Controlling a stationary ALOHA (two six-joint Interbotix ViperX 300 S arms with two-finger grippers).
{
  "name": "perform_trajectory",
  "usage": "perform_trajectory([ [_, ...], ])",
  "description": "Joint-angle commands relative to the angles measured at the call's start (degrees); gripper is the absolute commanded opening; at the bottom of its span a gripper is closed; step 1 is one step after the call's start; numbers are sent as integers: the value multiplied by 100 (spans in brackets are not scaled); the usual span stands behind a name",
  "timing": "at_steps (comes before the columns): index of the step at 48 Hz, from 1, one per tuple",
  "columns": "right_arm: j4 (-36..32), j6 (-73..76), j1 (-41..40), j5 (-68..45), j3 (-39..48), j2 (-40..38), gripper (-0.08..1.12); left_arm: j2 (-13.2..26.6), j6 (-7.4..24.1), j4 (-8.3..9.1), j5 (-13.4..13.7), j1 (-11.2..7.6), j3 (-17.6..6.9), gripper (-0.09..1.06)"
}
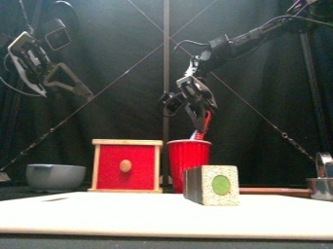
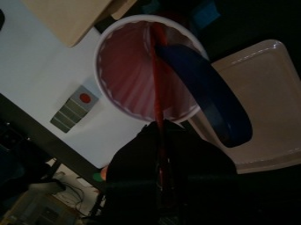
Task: Place sushi on board then cut the sushi with the knife then place the pieces on the plate
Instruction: Grasp knife edge with left hand
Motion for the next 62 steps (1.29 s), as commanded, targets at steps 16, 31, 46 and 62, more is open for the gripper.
perform_trajectory([
  [16, 53, 0, 53, 650, -914, -475, 29, -97, 0, -9, -35, 9, -88, -2],
  [31, -88, -9, 193, 589, -870, -1301, 29, -422, 0, -9, -35, 18, -88, -1],
  [46, -536, 0, 817, -712, 149, -2514, 29, -580, 26, 9, -123, 18, -141, -1],
  [62, -1028, 9, 1608, -3190, 2092, -3814, 29, -580, 18, -9, -624, 176, -202, 4],
])
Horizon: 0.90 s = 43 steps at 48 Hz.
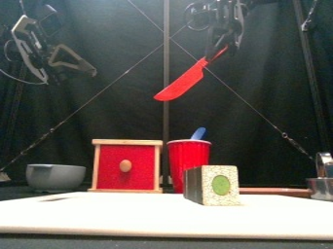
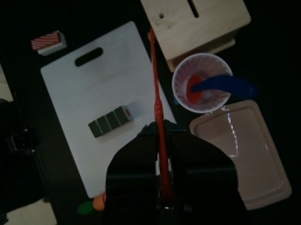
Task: Place sushi on board then cut the sushi with the knife then place the pieces on the plate
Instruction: Grasp knife edge with left hand
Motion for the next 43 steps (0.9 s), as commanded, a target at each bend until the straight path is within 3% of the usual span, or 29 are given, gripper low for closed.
perform_trajectory([
  [1, -97, -18, 237, -914, 615, -589, 29, 9, 9, -9, -193, 53, -176, 6],
  [20, -308, -62, 756, -3507, 2936, -1310, 29, 132, -35, -9, -211, -18, -396, 57],
  [33, -773, -44, 1292, -4623, 3630, -1354, 29, 879, -44, -18, -88, -624, -905, 92],
  [43, -940, -35, 1441, -5212, 3885, -1318, 29, 1661, -26, -316, 281, -826, -1433, 97],
])
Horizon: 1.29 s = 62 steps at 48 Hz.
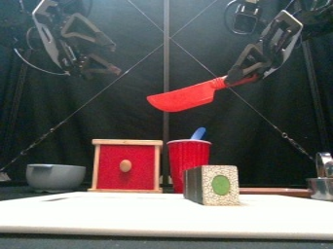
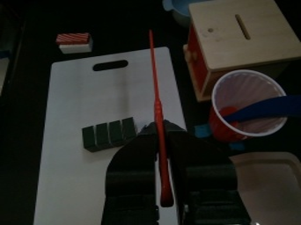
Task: Place sushi on board then cut the sushi with the knife then place the pieces on the plate
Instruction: Grasp knife edge with left hand
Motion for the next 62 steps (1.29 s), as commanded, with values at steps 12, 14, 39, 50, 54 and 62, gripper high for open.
perform_trajectory([
  [12, -44, 0, 176, -659, 149, 70, 29, 1204, 35, -229, 1011, -35, -1116, 96],
  [14, -44, 9, 202, -686, 149, 97, 29, 1318, 35, -229, 1020, -26, -1195, 96],
  [39, -44, 9, 352, -703, 88, 422, 29, 2408, 44, -211, 1020, -9, -1775, 96],
  [50, -35, 9, 378, -703, 88, 431, 29, 2549, 44, -220, 1020, 0, -1837, 95],
  [54, -44, 9, 387, -703, 88, 431, 29, 2584, 44, -211, 1020, 0, -1828, 95],
  [62, -44, 9, 404, -703, 88, 439, 29, 2602, 44, -211, 1020, 9, -1828, 92],
])
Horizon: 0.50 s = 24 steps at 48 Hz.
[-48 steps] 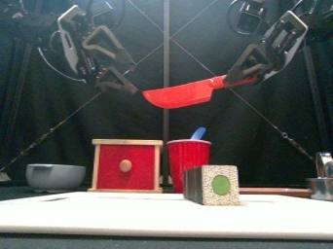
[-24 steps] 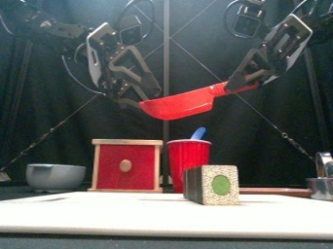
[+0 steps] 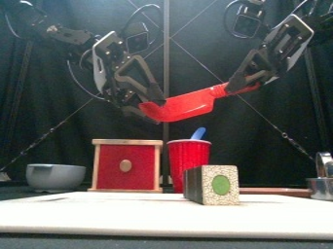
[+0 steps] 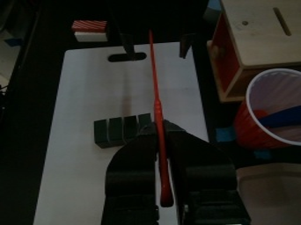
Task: Place sushi on board then cut the sushi with the knife then place the pieces on the plate
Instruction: Grasp knife edge with left hand
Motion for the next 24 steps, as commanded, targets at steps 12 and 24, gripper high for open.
perform_trajectory([
  [12, 0, 9, 26, -53, -123, -53, 29, 0, 9, 9, 18, 53, -141, 68],
  [24, 79, 18, 88, -53, -79, -18, 29, 0, 9, 0, 44, 9, -149, 43],
])
